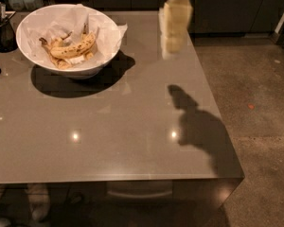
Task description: Pick banana from white bowl
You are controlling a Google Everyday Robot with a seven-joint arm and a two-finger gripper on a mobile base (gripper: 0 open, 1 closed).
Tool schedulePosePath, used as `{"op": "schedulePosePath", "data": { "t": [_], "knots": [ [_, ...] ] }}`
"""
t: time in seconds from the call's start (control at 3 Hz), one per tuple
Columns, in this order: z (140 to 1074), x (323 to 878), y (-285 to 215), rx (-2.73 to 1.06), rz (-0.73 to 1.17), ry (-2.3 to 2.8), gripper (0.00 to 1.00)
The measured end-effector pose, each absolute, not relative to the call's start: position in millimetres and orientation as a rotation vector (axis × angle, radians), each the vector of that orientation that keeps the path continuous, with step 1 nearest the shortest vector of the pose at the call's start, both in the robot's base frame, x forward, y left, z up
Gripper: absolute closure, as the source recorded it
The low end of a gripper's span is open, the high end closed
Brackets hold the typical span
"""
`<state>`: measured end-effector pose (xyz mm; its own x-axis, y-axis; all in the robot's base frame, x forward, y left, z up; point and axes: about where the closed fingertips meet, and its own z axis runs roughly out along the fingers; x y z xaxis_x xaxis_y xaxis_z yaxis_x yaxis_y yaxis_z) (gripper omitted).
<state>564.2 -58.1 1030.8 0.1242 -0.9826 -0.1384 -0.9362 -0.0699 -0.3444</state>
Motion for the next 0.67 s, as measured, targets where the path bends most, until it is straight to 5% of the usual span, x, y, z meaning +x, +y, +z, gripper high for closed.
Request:
{"op": "schedulePosePath", "data": {
  "t": [0.67],
  "knots": [
    [1071,622,28,-2.093,-0.255,1.632,0.00]
  ]
}}
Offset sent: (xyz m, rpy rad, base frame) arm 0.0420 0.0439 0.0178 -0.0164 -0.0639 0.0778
